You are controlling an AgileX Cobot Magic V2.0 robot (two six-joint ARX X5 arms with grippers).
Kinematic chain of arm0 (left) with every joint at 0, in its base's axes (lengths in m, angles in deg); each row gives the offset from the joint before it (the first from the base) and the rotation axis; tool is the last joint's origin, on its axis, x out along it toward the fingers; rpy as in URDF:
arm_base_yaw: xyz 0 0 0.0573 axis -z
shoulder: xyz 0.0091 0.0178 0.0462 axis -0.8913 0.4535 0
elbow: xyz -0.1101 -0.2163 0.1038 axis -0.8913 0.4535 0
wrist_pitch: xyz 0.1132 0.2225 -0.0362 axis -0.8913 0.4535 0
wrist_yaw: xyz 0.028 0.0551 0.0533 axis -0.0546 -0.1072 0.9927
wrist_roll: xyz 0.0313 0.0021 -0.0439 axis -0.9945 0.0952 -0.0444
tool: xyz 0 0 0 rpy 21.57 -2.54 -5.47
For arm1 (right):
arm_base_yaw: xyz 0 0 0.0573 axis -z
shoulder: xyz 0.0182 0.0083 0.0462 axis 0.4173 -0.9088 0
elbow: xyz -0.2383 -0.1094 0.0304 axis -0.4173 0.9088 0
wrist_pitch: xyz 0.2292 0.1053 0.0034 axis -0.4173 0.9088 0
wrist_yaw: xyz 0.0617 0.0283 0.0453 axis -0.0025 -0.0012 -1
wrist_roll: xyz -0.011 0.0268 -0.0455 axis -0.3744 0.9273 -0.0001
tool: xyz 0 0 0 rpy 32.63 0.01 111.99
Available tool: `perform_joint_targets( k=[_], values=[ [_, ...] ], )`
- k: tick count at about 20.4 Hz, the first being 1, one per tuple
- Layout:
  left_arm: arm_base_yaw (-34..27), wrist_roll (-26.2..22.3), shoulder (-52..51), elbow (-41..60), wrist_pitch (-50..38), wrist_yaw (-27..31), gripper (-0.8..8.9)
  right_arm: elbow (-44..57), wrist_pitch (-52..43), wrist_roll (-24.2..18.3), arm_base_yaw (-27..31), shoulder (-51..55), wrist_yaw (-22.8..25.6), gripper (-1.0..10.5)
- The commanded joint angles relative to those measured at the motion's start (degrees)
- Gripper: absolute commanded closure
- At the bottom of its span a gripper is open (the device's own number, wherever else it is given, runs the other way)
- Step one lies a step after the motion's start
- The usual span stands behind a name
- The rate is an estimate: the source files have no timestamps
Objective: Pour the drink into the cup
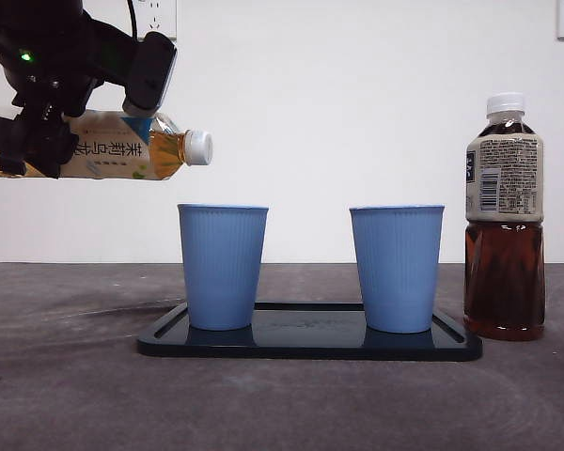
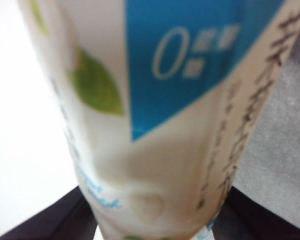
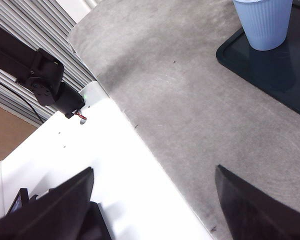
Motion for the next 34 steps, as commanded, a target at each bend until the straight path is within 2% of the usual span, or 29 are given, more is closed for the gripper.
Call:
perform_joint_targets(
  k=[1,6,9,14,17,20,22,24,28,34],
  values=[
    [0.6,0.0,0.5,-2.0,-1.6,1.2,5.75,-0.6,-0.3,-1.2,-0.4,-0.3,-0.2,5.7],
    [0.6,0.7,0.5,-2.0,-1.6,1.2,5.75,-0.6,-0.3,-1.3,-0.4,-0.3,-0.2,5.7],
    [0.6,5.5,0.5,-2.0,-1.6,1.2,5.75,-0.6,-0.3,-1.3,-0.4,-0.3,-0.2,5.7],
    [0.4,22.4,-1.2,-2.1,-1.5,-0.7,5.75,-0.6,-0.3,-1.3,-0.4,-0.3,-0.2,5.7],
    [-0.1,35.1,-4.0,-2.1,0.2,-5.0,5.75,-0.6,0.0,-1.3,-0.4,-0.3,-0.2,5.7],
    [-1.3,51.0,-7.6,-2.1,4.7,-11.9,5.75,-0.6,0.7,-1.3,-0.4,-0.3,-0.2,5.7],
    [-3.0,61.8,-9.7,-2.0,7.9,-19.0,5.75,-0.6,1.1,-1.4,-0.4,-0.3,-0.1,5.7],
    [-4.8,68.8,-11.1,-1.1,7.5,-24.4,5.75,-0.6,1.0,-1.7,-0.4,-0.3,-0.1,5.7],
    [-6.6,75.8,-12.9,3.3,0.6,-29.6,5.75,-0.6,0.9,-1.7,-0.4,-0.3,-0.1,5.7],
    [-6.6,80.1,-13.0,12.8,-14.0,-31.6,5.75,-0.6,0.9,-1.7,-0.4,-0.3,-0.1,5.7]
  ],
)
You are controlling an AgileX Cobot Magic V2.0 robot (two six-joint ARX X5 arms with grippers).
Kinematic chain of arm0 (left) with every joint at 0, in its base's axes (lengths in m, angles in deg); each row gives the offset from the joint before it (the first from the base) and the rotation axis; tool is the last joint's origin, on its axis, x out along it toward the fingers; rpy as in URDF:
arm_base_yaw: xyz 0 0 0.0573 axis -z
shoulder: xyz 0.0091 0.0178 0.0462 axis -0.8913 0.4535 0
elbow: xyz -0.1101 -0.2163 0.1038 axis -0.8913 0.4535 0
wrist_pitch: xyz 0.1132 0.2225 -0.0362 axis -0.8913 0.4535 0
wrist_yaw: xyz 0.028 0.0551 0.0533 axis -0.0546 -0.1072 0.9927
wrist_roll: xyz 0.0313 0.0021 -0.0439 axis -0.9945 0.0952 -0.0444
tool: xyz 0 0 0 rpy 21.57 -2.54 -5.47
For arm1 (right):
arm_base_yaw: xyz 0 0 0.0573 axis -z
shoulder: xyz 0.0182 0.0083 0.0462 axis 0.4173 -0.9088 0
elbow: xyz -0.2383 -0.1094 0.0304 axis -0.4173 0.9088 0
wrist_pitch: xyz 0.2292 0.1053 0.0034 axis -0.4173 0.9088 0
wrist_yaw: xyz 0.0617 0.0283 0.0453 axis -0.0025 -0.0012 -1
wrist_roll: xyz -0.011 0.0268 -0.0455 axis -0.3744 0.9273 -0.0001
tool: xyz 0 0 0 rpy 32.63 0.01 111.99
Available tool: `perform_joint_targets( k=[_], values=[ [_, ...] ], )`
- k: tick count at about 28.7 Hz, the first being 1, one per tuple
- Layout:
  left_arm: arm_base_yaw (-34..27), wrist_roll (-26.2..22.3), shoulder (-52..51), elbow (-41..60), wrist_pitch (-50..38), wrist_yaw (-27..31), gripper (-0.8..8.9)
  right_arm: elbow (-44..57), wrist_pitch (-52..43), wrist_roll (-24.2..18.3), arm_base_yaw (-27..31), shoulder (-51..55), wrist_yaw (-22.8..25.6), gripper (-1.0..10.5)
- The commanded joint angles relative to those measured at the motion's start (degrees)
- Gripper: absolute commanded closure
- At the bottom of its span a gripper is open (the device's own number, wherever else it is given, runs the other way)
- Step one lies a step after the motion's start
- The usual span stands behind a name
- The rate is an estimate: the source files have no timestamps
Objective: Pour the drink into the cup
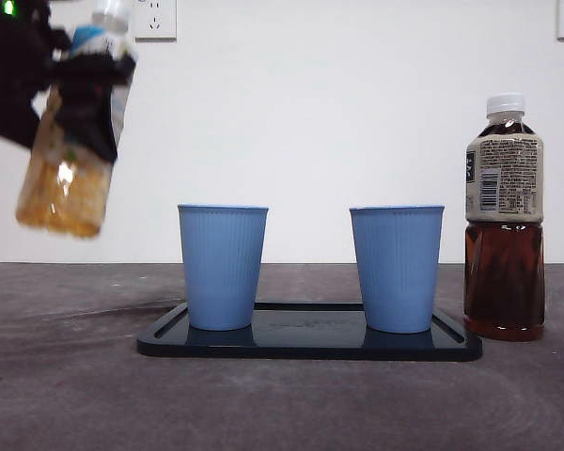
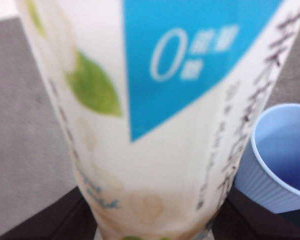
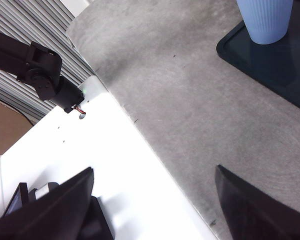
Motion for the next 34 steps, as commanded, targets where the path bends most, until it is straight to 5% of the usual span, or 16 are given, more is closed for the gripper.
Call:
perform_joint_targets(
  k=[1,7,18,34],
  values=[
    [0.2,4.1,0.0,3.2,-10.1,-0.1,5.75,-0.6,-0.5,-0.7,-0.4,-0.3,-0.1,5.7],
    [-0.1,4.2,0.5,10.8,-24.3,-0.1,5.77,-0.6,-0.5,-0.7,-0.4,-0.3,-0.1,5.7],
    [-0.2,4.5,10.7,12.8,-35.5,-0.5,5.80,-0.6,-0.5,0.2,-0.4,-0.3,-0.1,5.7],
    [-0.2,4.4,18.7,12.8,-41.4,-0.5,5.79,-0.6,-0.5,0.7,-0.4,-0.3,-0.1,5.7]
  ],
)
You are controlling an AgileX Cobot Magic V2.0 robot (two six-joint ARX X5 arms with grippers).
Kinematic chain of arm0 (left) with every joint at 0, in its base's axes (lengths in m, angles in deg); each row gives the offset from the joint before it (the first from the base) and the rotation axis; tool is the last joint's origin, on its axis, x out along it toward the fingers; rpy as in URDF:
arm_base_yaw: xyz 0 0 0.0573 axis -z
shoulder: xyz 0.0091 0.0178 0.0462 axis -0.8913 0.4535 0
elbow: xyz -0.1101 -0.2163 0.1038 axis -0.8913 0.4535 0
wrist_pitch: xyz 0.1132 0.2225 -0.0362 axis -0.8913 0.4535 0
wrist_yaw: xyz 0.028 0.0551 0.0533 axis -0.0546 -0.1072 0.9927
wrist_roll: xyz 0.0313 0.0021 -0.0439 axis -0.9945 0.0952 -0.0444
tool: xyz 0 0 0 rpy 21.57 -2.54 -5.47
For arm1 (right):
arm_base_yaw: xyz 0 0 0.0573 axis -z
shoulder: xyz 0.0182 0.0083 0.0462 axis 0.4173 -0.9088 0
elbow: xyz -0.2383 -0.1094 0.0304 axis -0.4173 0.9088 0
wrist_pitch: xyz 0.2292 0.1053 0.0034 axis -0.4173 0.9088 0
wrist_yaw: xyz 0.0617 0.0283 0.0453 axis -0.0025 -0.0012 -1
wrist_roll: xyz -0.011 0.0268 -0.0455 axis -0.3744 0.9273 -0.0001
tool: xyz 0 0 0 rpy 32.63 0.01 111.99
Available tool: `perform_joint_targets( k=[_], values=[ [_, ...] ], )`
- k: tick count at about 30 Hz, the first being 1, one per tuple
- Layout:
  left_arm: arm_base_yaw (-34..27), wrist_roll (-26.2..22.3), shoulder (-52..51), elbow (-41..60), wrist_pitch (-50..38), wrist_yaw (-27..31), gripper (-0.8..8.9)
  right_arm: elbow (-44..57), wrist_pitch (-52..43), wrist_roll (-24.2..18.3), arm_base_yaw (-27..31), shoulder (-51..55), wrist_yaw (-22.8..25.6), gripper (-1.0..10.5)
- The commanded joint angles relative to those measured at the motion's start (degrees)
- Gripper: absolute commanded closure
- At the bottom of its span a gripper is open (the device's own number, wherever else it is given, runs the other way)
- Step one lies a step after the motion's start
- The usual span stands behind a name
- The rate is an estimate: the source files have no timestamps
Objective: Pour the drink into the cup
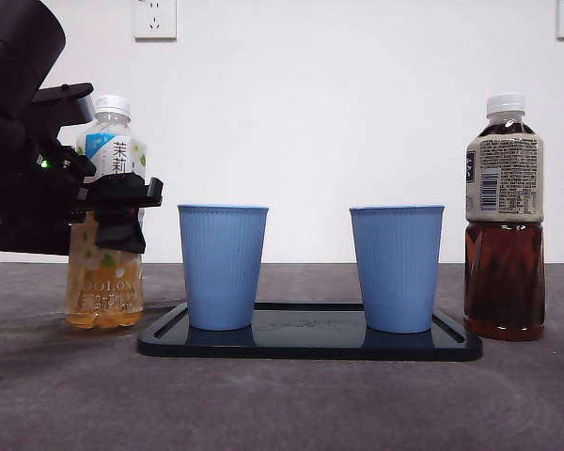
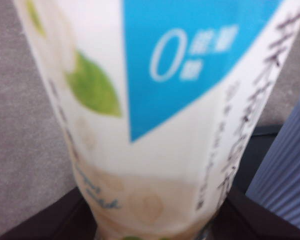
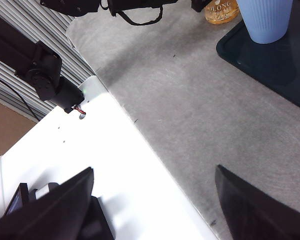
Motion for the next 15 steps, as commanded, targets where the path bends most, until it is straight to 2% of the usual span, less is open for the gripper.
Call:
perform_joint_targets(
  k=[1,8,13,15],
  values=[
    [0.2,0.1,1.1,-0.8,-2.8,0.1,5.78,-0.6,-0.5,0.4,-0.4,-0.3,-0.1,5.7],
    [0.2,0.2,2.1,-0.8,-1.3,0.1,5.54,-0.6,-0.5,0.4,-0.4,-0.3,-0.2,5.7],
    [0.2,0.2,2.1,-0.8,0.5,0.1,4.31,-0.6,-0.5,0.4,-0.4,-0.3,-0.2,5.7],
    [0.3,0.2,2.1,-0.8,1.4,0.1,4.30,-0.6,-0.5,0.4,-0.4,-0.3,-0.2,5.7]
  ],
)
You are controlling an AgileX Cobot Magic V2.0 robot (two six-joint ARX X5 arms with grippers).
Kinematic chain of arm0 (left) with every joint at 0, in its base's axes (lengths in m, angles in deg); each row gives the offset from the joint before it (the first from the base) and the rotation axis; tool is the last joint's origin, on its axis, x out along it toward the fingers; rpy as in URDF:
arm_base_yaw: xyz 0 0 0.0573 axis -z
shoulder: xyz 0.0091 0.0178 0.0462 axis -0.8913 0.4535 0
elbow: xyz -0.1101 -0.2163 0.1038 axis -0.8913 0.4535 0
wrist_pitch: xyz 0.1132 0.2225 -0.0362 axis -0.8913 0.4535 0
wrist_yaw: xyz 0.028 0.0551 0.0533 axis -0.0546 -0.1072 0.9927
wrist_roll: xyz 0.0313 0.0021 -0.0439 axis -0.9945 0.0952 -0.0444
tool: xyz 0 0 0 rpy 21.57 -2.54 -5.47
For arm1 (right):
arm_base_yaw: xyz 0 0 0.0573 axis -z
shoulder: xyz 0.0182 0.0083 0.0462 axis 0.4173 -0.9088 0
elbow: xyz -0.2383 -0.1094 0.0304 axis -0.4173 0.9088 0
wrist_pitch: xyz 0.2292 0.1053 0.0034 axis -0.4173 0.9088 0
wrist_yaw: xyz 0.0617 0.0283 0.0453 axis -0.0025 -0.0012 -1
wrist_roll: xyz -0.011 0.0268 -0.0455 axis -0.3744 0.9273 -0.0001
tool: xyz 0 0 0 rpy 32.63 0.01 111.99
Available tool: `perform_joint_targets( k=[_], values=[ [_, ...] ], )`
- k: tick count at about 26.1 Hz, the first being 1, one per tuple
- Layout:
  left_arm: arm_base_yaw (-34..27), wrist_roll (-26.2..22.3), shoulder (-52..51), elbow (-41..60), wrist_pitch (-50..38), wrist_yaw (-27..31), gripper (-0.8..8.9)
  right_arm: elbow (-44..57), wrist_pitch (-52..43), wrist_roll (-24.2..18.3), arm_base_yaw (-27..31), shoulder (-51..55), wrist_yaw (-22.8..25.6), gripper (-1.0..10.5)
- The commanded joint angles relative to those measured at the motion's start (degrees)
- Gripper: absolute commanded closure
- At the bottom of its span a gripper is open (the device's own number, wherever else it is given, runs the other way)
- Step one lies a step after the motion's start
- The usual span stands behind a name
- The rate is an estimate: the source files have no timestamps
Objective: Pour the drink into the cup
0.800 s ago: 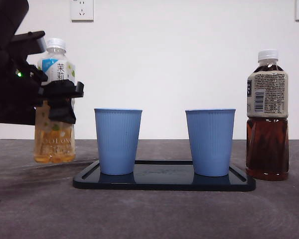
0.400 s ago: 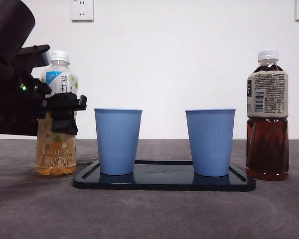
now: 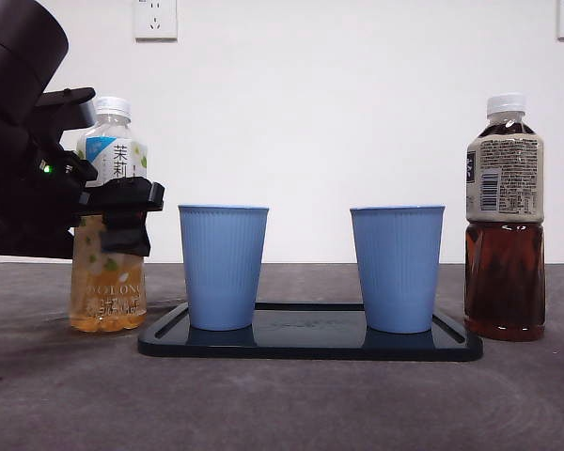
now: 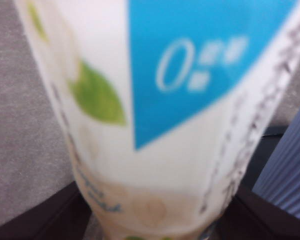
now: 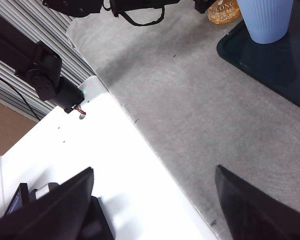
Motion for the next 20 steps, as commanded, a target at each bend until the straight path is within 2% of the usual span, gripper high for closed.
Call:
perform_joint_targets(
  k=[1,3,7,16,20],
  values=[
    [0.3,0.2,0.8,-0.7,2.0,-0.1,4.29,-0.6,-0.5,0.4,-0.4,-0.3,-0.2,5.7],
    [0.3,0.2,0.5,-0.7,3.3,-0.1,4.19,-0.6,-0.5,0.4,-0.4,-0.3,-0.2,5.7],
    [0.3,0.4,-0.6,-0.7,5.7,-0.1,3.37,-0.6,-0.5,0.4,-0.4,-0.3,-0.2,5.7],
    [0.3,0.9,-8.5,-0.7,15.3,-0.1,3.37,-0.6,-0.6,0.3,-0.4,-0.3,0.3,5.7],
    [0.3,1.9,-14.5,-0.7,23.1,-0.1,3.40,-0.6,-1.0,0.2,-0.4,-0.3,3.4,5.7]
  ],
)
